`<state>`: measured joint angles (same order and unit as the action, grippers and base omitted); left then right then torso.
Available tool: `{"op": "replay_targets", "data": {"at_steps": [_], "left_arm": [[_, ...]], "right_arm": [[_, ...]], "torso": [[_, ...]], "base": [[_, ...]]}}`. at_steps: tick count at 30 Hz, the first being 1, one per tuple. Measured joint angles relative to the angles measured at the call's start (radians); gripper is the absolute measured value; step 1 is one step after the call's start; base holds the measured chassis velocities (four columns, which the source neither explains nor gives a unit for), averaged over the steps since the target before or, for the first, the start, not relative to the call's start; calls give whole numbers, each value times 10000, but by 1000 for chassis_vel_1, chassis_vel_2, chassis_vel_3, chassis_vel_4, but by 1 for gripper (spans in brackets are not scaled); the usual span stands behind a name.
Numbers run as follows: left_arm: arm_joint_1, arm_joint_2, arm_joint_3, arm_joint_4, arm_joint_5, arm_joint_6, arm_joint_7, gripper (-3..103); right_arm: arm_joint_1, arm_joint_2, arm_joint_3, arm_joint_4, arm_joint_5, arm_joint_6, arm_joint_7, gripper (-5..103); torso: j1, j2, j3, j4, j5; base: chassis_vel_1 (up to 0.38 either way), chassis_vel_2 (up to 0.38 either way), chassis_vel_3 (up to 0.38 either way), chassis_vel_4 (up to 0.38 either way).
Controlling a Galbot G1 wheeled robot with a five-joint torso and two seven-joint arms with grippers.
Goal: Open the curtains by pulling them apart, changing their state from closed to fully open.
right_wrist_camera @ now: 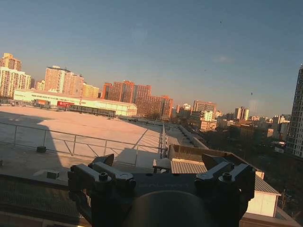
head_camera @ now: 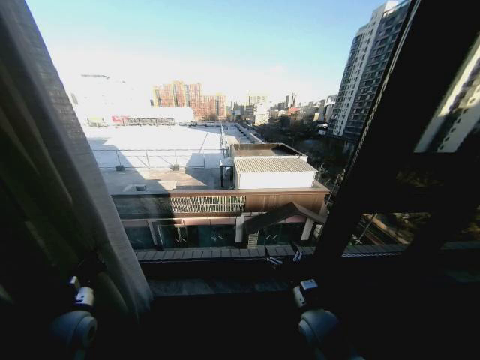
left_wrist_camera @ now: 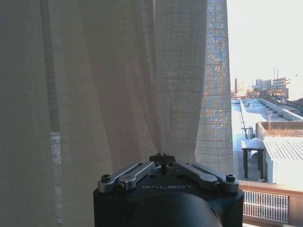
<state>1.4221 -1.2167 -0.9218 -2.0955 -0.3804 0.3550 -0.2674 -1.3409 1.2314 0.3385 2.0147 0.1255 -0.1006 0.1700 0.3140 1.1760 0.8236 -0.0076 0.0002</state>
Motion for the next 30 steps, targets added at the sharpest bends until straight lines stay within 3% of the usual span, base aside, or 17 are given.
{"op": "replay_targets", "data": {"at_steps": [6,9,10,12,13,14,18,24,30], "left_arm": [[-282,56,51,94,-303,29,-367,0],[-1312,238,-353,716,-1185,165,-1803,0],[-1312,238,-353,716,-1185,165,-1803,0],[-2283,692,-884,1544,-1795,198,-3371,0],[-2517,865,-1046,1821,-1897,198,-3817,0],[-2517,865,-1046,1821,-1897,198,-3817,0],[-3065,1462,-1698,2971,-1987,184,-5292,0],[-3442,1426,-1765,3604,-1949,99,-6369,0],[-3542,1303,-1618,3544,-1910,106,-6572,6]], "right_arm": [[8,-12,-38,-48,-6,0,0,100],[34,-19,-58,-86,-9,0,-6,100],[34,-19,-58,-86,-9,0,-6,100],[22,-28,-45,-87,-9,1,-10,100],[11,-32,-31,-86,-10,6,-9,100],[11,-32,-31,-86,-10,6,-9,100],[-18,-29,-4,-149,-9,74,-22,100],[99,17,-55,-194,-7,85,-26,100],[93,-12,-59,-197,-5,84,-26,100]], "torso": [[-1,0,0,1,-1],[-1,0,0,0,-2],[-1,0,0,0,-2],[1,0,0,-5,-1],[1,0,1,-3,0],[1,0,1,-3,0],[0,0,0,3,-1],[0,0,-1,0,-1],[1,-1,0,0,-2]], "base": [[0,0,0,0],[0,0,0,0],[0,0,0,0],[0,0,0,0],[0,0,0,0],[0,0,0,0],[0,0,0,0],[0,0,0,0],[0,0,0,0]]}}
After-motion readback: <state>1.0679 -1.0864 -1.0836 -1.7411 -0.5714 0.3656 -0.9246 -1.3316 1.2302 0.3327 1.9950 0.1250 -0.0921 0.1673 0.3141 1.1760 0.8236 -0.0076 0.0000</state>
